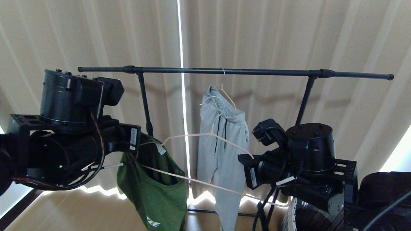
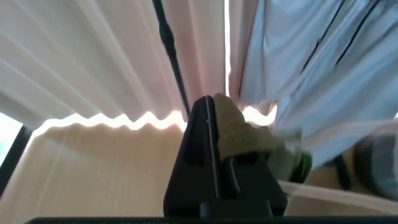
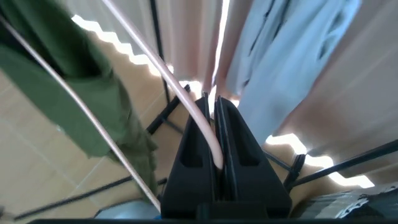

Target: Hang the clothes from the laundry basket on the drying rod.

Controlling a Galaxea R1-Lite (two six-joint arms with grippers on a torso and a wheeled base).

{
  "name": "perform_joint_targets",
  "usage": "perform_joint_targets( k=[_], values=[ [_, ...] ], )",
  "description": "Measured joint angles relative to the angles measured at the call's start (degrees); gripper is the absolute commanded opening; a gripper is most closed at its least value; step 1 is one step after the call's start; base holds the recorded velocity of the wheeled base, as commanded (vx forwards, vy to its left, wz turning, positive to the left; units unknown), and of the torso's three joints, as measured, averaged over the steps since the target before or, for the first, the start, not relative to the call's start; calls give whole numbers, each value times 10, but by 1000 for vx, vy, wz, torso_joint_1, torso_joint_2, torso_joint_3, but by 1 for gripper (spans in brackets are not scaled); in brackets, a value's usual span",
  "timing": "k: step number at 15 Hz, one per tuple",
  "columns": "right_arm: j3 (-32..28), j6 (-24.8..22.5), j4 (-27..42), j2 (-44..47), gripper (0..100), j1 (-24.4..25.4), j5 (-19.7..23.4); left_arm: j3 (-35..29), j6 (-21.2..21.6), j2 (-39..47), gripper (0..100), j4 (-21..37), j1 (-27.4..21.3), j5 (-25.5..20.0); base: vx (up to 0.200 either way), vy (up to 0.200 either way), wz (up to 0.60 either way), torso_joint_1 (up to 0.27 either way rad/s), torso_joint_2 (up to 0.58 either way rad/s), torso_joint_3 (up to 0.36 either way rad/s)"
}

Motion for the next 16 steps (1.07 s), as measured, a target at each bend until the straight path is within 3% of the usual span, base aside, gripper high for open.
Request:
perform_joint_targets(
  k=[4, 6, 13, 16],
  values=[
    [-15, -1, 1, 4, 0, -6, -7, -25, -4, -5, 0, 65, -11, -5, 0, 0, 0, 0, 0, 0],
    [-26, -1, 3, 10, 0, -6, -17, -41, -17, -1, 0, 67, -28, -5, 0, 0, 0, 0, 0, 0],
    [-50, 0, -6, 28, 0, 27, -25, -136, -136, 81, 0, 67, -72, 0, 0, 0, 0, 0, 0, 0],
    [-51, 24, -7, 28, 0, 57, -25, -154, -142, 103, 0, 63, -72, 12, 0, 0, 0, 0, 0, 0]
  ],
)
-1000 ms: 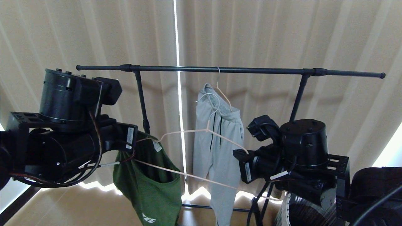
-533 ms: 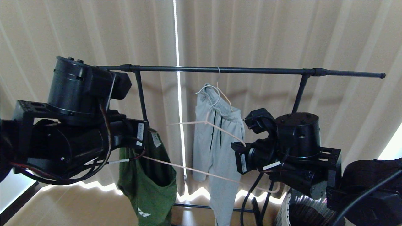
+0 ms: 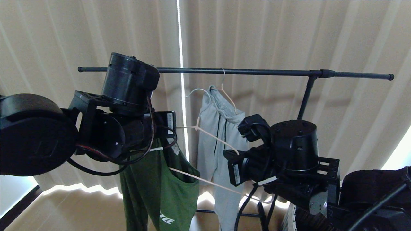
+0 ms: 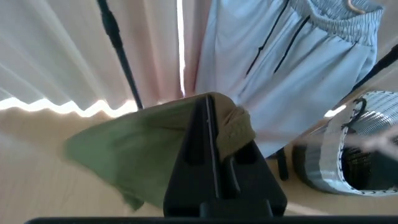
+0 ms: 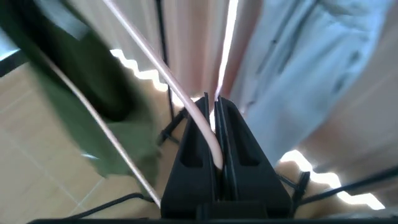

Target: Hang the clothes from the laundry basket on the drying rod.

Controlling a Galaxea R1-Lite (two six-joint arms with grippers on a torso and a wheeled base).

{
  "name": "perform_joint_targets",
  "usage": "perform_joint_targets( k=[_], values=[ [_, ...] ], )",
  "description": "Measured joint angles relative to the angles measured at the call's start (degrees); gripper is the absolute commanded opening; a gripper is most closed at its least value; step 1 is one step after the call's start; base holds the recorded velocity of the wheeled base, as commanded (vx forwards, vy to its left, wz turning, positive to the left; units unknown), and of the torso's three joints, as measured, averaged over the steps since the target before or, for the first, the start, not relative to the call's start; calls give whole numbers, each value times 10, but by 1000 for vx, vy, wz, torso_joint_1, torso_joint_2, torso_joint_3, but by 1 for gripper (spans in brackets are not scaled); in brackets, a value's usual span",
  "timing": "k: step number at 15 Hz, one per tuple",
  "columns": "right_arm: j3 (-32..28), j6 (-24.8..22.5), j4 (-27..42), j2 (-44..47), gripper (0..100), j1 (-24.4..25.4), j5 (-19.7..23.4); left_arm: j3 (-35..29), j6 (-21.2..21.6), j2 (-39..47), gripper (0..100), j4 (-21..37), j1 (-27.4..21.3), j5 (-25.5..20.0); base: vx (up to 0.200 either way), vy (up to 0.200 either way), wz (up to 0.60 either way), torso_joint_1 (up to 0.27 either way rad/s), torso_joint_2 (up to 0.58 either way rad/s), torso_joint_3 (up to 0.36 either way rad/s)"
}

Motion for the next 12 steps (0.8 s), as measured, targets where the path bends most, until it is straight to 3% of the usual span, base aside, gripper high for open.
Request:
perform_joint_targets(
  k=[4, 8, 12],
  values=[
    [3, 74, 7, -2, 0, 47, 4, -22, 0, 21, 0, -3, 12, 60, 0, 0, 0, 0, 0, 0],
    [2, 103, 14, 5, 0, 80, 6, -26, -2, 31, 0, -8, 14, 61, 0, 0, 0, 0, 0, 0],
    [-12, 114, 15, 25, 0, 63, 6, -18, 2, 17, 0, -7, 10, 39, 0, 0, 0, 0, 0, 0]
  ],
)
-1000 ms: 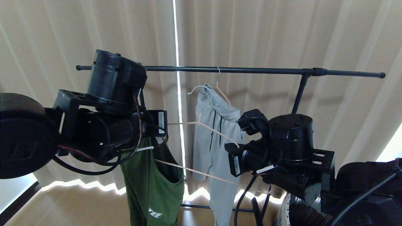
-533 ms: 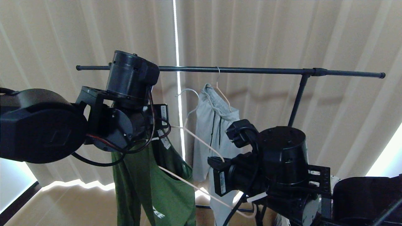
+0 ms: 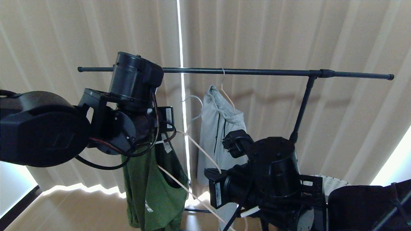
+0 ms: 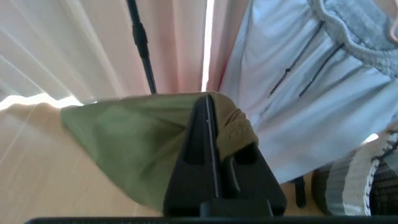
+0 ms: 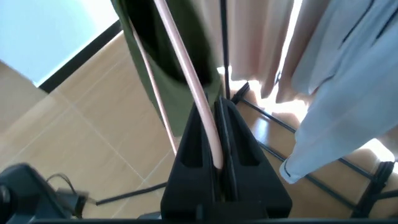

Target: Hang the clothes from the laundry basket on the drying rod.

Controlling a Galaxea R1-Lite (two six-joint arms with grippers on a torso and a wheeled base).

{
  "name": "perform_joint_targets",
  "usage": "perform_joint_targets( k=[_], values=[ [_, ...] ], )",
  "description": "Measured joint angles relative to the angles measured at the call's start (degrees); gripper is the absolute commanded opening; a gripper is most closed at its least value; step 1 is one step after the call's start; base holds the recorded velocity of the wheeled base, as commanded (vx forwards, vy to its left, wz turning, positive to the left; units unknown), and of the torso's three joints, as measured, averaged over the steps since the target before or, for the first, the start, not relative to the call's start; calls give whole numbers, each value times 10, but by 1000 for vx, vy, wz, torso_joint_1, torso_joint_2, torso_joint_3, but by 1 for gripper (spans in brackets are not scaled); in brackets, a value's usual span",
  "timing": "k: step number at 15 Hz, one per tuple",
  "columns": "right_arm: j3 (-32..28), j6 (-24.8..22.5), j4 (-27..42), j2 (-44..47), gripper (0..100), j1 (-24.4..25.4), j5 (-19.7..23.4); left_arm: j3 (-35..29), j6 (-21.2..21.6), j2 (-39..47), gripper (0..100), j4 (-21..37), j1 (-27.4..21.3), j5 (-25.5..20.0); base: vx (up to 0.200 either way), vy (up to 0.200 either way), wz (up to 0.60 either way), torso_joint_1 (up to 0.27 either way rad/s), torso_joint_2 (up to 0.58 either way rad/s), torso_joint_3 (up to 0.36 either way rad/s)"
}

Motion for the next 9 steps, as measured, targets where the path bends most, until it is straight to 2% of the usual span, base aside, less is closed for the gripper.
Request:
perform_joint_targets(
  k=[2, 4, 6, 9],
  values=[
    [-7, 0, 0, 6, 0, -12, 0, 12, 7, -18, 0, 2, -3, -38, 0, 0, 0, 0, 0, 0],
    [-11, 0, 0, 9, 0, -22, 0, 40, 23, -52, 0, 1, -6, -132, 0, 0, 0, 0, 0, 0],
    [-14, 0, 0, 10, 0, -25, 0, 67, 34, -80, 0, -2, -7, -195, 0, 0, 0, 0, 0, 0],
    [-20, -1, 1, 12, 0, -26, -1, 77, 36, -95, 0, -18, -26, -213, 0, 0, 0, 0, 0, 0]
  ],
)
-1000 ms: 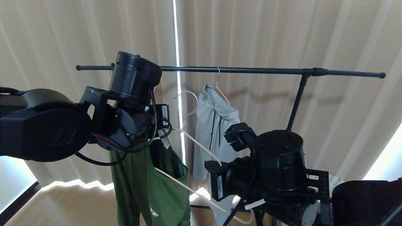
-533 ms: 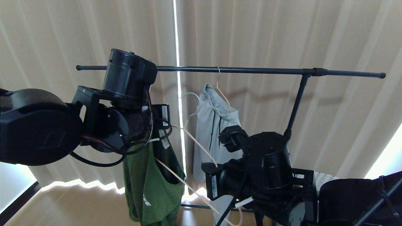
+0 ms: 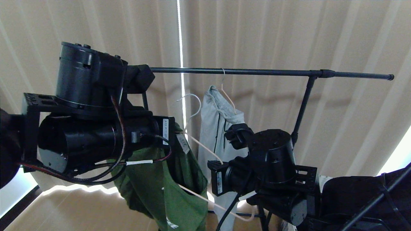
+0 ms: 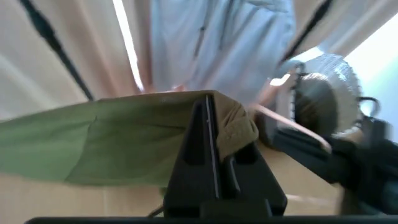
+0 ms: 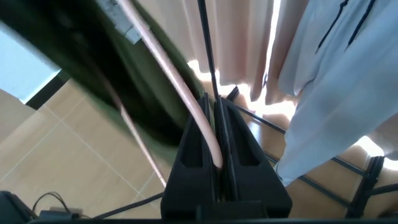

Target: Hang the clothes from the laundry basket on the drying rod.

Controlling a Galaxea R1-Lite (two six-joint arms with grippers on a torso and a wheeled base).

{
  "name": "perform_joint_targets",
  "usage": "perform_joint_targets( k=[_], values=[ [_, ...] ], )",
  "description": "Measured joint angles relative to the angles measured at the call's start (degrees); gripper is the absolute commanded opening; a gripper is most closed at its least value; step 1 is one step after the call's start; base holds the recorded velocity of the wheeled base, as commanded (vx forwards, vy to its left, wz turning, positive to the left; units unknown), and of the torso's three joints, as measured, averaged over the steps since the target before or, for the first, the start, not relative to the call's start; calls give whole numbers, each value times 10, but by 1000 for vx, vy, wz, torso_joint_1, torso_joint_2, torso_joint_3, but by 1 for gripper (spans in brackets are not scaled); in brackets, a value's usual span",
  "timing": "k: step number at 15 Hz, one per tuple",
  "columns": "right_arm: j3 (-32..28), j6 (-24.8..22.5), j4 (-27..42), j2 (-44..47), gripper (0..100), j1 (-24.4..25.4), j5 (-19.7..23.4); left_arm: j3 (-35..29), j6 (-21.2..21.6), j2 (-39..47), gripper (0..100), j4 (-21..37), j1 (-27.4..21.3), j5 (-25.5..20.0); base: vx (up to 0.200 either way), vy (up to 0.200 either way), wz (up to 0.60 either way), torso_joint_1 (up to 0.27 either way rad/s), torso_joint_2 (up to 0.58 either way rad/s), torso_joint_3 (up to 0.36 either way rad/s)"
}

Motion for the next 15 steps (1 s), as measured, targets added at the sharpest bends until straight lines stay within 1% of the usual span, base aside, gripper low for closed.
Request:
perform_joint_targets(
  k=[5, 6, 9, 13, 14, 15],
  values=[
    [-3, 0, -1, 0, 0, 0, -3, 20, 24, -10, 0, -10, -20, 0, 0, 0, 0, 0, 0, 0],
    [-2, 0, -1, -1, 0, 0, -4, 24, 29, -14, 100, -10, -20, 0, 0, 0, 0, 0, 0, 0],
    [-2, -1, -2, -8, 0, -5, -5, 42, 53, -31, 100, -10, -20, 0, 0, 0, 0, 0, 0, 0],
    [4, -14, -6, -27, 0, -22, -8, 87, 118, -77, 100, -10, -9, 0, 0, 0, 0, 0, 0, 0],
    [9, -19, -6, -33, 0, -25, -8, 95, 128, -86, 100, -11, -4, 0, 0, 0, 0, 0, 0, 0],
    [19, -31, -8, -41, 0, -29, -8, 106, 148, -95, 100, -16, 4, 0, 0, 0, 0, 0, 0, 0]
  ],
)
